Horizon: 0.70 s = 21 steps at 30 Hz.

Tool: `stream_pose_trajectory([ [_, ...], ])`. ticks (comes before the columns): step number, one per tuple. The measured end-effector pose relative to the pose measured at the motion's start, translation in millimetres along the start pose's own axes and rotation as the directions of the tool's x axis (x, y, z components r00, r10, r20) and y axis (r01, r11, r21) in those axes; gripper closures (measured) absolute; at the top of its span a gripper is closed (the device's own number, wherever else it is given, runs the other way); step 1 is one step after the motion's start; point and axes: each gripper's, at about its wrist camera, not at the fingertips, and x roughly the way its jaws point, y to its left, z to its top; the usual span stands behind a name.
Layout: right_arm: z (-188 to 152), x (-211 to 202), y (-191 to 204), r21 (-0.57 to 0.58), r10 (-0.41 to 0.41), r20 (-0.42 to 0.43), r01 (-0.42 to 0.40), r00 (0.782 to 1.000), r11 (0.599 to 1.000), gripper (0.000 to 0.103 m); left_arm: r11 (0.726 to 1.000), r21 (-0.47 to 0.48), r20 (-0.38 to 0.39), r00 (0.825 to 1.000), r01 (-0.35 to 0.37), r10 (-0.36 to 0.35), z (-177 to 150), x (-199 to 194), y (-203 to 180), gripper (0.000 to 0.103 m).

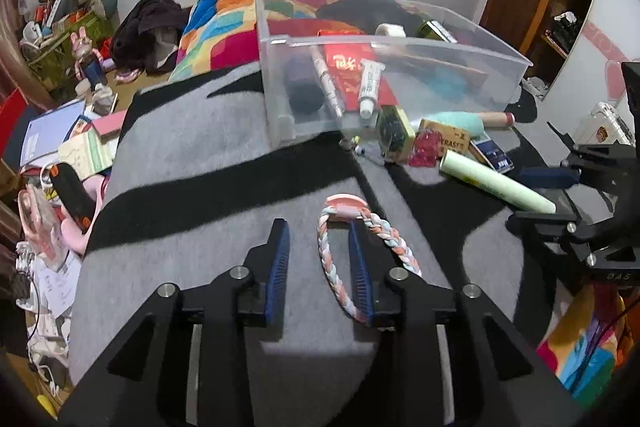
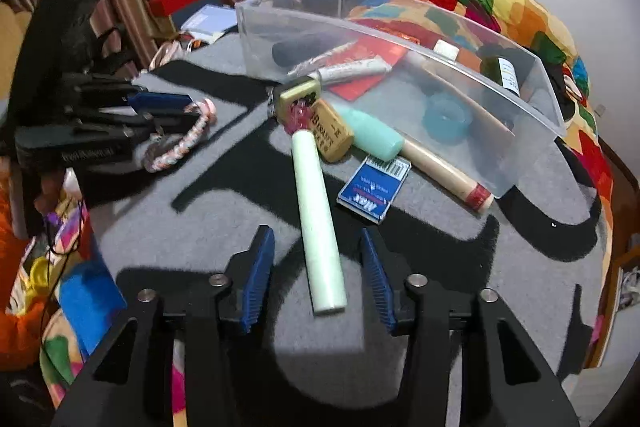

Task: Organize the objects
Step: 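Grasp the pink-white braided bracelet with the left tool while the right tool grasps the pale green tube, then lower the bracelet into the clear box with the left tool while the right tool drops the pale tube in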

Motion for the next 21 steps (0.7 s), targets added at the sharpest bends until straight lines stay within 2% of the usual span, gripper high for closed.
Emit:
stream_pose_trajectory([
  [1, 1, 0, -1, 0.012, 0.002, 0.002, -0.002, 1.0, 1.0, 0.086, 1.0, 0.001, 0.008, 1.0, -0.001, 0.001, 0, 1, -1, 0.069],
  [4, 0, -2, 0, 0.029, 0.003, 0.011, -0.003, 1.0, 1.0, 0.087, 1.0, -0.009, 0.025, 1.0, -0.007, 0.008, 0, 2, -3, 0.07],
  [8, -4, -14, 8, 0.013, -0.018, 0.053, 0.018, 0.998, 1.0, 0.089, 1.0, -0.022, 0.037, 0.999, -0.02, 0.021, -2, -1, -5, 0.096],
  [9, -4, -17, 9, 0.014, -0.024, 0.065, 0.023, 0.998, 1.0, 0.089, 0.999, -0.032, 0.036, 0.999, -0.012, 0.013, -3, -2, -4, 0.098],
  [14, 2, -36, 4, 0.048, -0.016, 0.123, 0.01, 0.992, 0.999, 0.089, 0.998, -0.053, 0.064, 0.998, -0.015, 0.018, -3, -12, -7, 0.1],
  [21, 18, -56, -8, 0.1, -0.022, 0.195, 0.003, 0.981, 0.995, 0.089, 0.997, -0.073, 0.155, 0.988, -0.006, 0.018, 9, -45, -10, 0.1],
])
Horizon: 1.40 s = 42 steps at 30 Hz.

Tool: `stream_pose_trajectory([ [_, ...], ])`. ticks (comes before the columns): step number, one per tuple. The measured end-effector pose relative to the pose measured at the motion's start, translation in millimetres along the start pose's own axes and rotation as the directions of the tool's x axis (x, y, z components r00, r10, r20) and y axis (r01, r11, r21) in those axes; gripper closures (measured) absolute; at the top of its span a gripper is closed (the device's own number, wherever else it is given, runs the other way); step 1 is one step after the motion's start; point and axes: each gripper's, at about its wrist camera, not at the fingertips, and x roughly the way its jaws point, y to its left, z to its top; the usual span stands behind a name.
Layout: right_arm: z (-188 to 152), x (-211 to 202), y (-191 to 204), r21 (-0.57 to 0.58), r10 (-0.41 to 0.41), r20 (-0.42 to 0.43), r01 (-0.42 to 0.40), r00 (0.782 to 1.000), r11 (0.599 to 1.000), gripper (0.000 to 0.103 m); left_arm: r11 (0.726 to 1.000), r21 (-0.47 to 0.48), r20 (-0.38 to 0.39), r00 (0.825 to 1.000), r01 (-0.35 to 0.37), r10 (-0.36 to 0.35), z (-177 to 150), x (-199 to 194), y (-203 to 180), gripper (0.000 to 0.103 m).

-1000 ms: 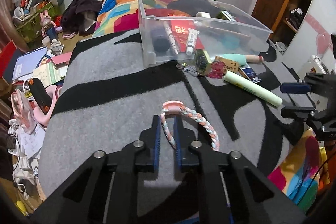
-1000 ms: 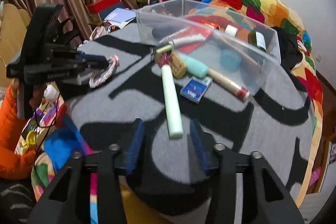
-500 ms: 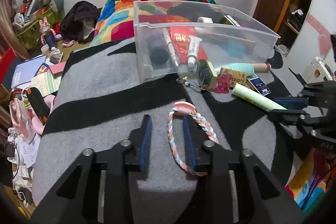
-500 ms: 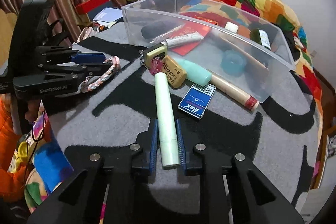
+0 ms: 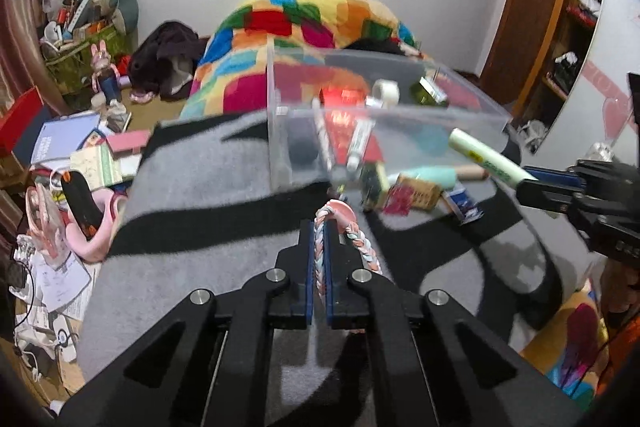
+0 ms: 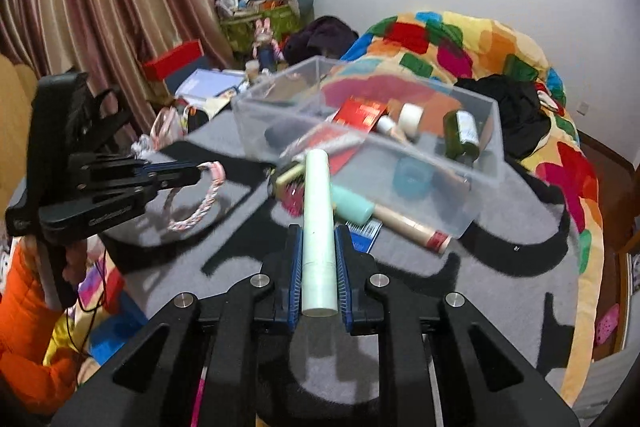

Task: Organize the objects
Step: 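Lower the bracelet into the clear box with the left tool while the right tool drops the pale tube in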

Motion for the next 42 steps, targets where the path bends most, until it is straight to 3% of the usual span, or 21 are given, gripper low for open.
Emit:
stream_pose_trajectory([
  [8, 20, -5, -17, 0.066, -0.012, 0.052, 0.008, 0.999, 0.998, 0.089, 1.0, 0.006, 0.098, 0.995, 0.013, -0.014, 29, -25, -11, 0.1],
  [18, 50, -2, -39, 0.135, -0.055, 0.095, 0.042, 0.994, 0.99, 0.089, 1.0, 0.025, 0.155, 0.988, 0.018, -0.021, 65, -19, -21, 0.1],
  [29, 76, 48, -60, 0.164, -0.074, 0.009, 0.072, 0.997, 0.984, 0.089, 0.997, -0.076, 0.078, 0.997, 0.033, -0.027, 95, 36, -5, 0.1],
  [42, 82, 88, -51, 0.058, -0.078, -0.063, 0.082, 0.995, 0.995, 0.089, 0.997, -0.06, -0.015, 0.999, 0.049, -0.05, 100, 79, -13, 0.1],
])
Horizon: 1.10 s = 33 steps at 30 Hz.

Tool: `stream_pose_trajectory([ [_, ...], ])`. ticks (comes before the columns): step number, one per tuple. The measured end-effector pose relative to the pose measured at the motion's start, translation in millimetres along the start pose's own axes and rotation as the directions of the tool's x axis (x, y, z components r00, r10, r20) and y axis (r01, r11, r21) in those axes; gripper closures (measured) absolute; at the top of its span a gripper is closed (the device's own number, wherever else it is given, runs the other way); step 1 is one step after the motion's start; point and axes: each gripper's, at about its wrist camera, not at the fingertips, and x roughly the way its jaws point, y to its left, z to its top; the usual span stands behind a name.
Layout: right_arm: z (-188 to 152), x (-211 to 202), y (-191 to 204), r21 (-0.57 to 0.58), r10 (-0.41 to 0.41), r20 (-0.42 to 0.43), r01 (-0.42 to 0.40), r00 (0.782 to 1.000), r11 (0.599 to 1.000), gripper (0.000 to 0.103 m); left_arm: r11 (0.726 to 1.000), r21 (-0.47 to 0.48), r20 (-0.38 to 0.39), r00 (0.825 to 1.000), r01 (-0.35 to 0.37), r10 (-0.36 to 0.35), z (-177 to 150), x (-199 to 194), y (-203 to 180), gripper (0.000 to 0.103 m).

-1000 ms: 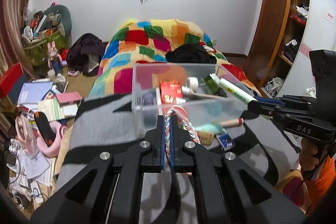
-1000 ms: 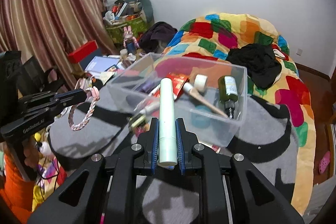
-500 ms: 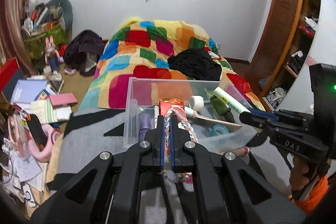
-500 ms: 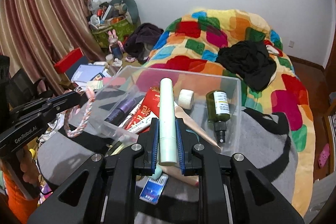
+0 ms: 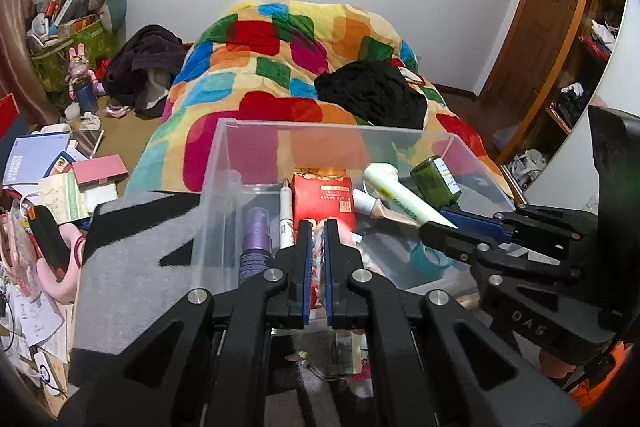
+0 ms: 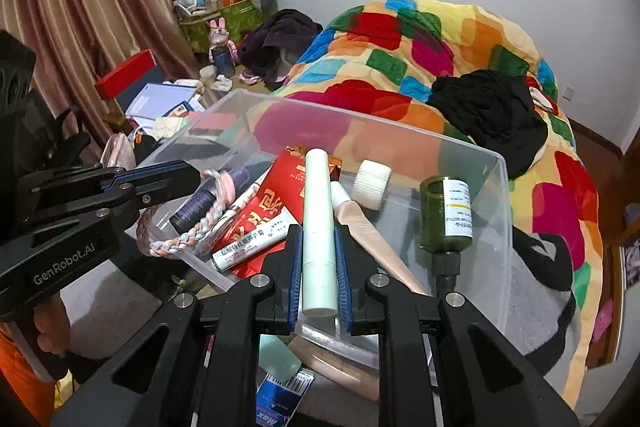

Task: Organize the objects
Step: 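Lower the bracelet into the clear box with the left tool while the right tool drops the pale tube in, then grasp the small yellow box with the left tool while the right tool grasps the Max box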

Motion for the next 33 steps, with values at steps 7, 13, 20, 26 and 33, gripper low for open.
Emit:
stream_pose_trajectory([
  [7, -1, -1, 3, -0.023, -0.032, -0.003, 0.032, 0.999, 0.999, 0.088, 1.0, 0.008, -0.001, 1.0, 0.005, -0.005, -1, -6, -3, 0.097],
  [13, -4, -19, 3, -0.03, -0.045, 0.018, 0.045, 0.999, 0.999, 0.085, 0.999, 0.035, 0.03, 1.0, -0.003, 0.002, -4, -25, -10, 0.088],
  [20, -16, -40, -1, -0.011, -0.047, 0.036, 0.047, 0.998, 0.999, 0.075, 0.999, 0.041, 0.057, 0.998, 0.001, -0.003, -14, -45, -12, 0.065],
  [26, -30, -57, -6, 0.008, -0.049, 0.052, 0.048, 0.997, 0.999, 0.069, 0.999, 0.053, 0.055, 0.998, -0.007, 0.004, -30, -55, -11, 0.053],
  [33, -53, -61, -2, 0.004, -0.041, 0.027, 0.041, 0.999, 0.999, 0.066, 0.997, 0.073, 0.004, 1.0, -0.009, 0.009, -55, -50, -11, 0.048],
])
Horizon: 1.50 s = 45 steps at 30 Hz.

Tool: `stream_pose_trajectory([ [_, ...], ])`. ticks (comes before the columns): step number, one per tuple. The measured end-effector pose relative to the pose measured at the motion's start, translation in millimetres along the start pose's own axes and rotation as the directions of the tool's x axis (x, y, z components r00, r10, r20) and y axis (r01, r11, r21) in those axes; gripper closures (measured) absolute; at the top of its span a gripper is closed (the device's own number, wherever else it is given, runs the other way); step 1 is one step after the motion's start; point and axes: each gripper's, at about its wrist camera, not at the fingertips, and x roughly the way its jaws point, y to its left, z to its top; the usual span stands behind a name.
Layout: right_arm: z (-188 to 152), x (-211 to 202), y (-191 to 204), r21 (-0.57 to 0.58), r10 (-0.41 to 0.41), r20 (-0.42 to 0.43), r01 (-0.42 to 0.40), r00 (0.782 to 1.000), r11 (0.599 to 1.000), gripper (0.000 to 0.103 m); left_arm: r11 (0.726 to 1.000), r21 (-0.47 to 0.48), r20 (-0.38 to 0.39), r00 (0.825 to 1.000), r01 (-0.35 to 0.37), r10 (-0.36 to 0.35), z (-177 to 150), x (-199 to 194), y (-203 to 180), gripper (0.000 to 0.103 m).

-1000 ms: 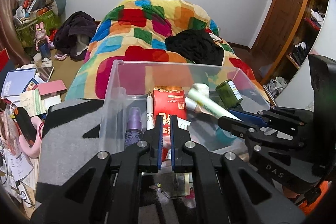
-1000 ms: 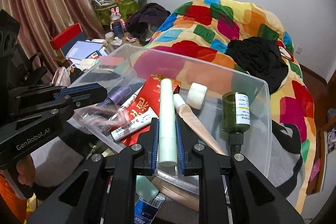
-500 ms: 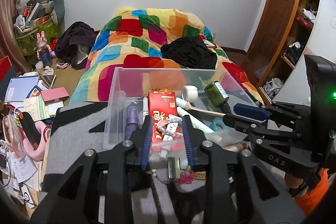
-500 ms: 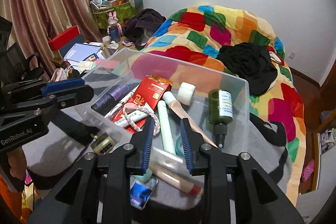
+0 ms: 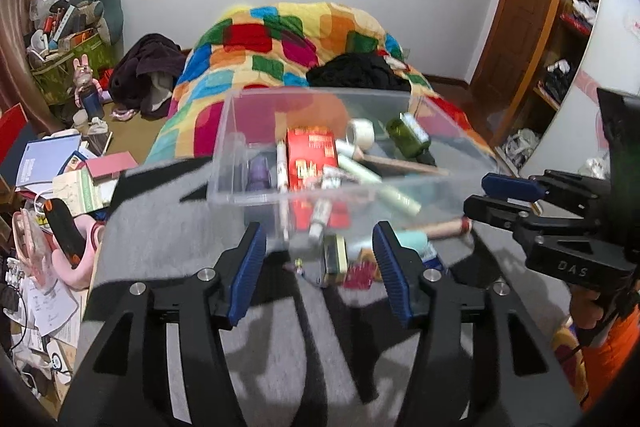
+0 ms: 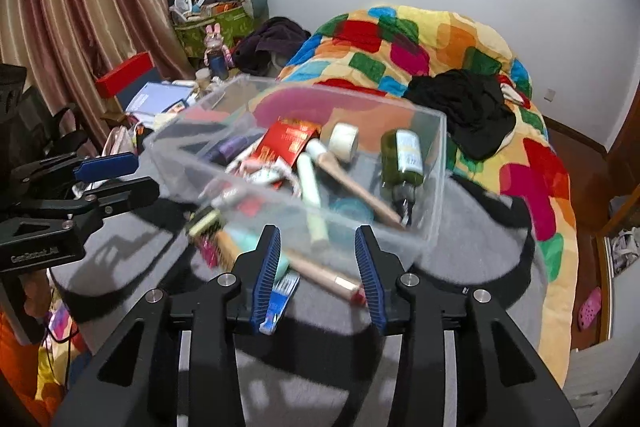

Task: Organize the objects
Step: 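Grasp the small yellow box with the left tool while the right tool grasps the Max box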

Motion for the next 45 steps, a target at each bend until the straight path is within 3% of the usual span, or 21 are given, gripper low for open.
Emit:
stream_pose_trajectory([
  [3, -13, 4, 4, 0.001, 0.022, -0.03, -0.022, 0.999, 1.0, 0.061, 1.0, 0.011, -0.038, 0.999, -0.008, 0.009, -11, 11, -1, 0.048],
  [10, -34, 27, 19, -0.011, 0.041, -0.107, -0.042, 0.993, 0.999, 0.06, 1.0, -0.016, -0.096, 0.995, -0.005, 0.004, -14, 38, 1, 0.049],
  [15, -38, 39, 25, -0.001, 0.067, -0.141, -0.067, 0.988, 0.998, 0.06, 1.0, -0.012, -0.115, 0.993, -0.008, 0.007, -7, 51, -3, 0.063],
  [20, -43, 44, 31, -0.029, 0.024, -0.14, -0.029, 0.99, 0.999, 0.06, 1.0, -0.013, -0.157, 0.988, -0.006, 0.004, -10, 66, -2, 0.079],
  [21, -44, 43, 33, -0.032, 0.019, -0.137, -0.024, 0.99, 0.999, 0.062, 1.0, -0.012, -0.159, 0.987, -0.002, 0.0, -11, 66, -2, 0.082],
  [22, -44, 43, 33, -0.033, 0.014, -0.133, -0.019, 0.991, 0.999, 0.072, 1.0, -0.011, -0.159, 0.987, 0.004, -0.006, -12, 66, -2, 0.083],
  [24, -45, 41, 32, -0.03, 0.009, -0.128, -0.013, 0.992, 0.999, 0.073, 1.0, -0.006, -0.163, 0.987, 0.01, -0.011, -13, 66, -3, 0.088],
  [35, -54, 20, 17, 0.038, 0.036, -0.094, -0.032, 0.995, 0.999, 0.077, 1.0, -0.025, -0.082, 0.997, 0.009, -0.011, -21, 37, 1, 0.088],
  [45, -43, -15, 9, 0.067, 0.054, 0.003, -0.054, 0.999, 0.996, 0.078, 0.998, -0.056, 0.01, 1.0, 0.017, -0.016, -14, -3, 5, 0.088],
])
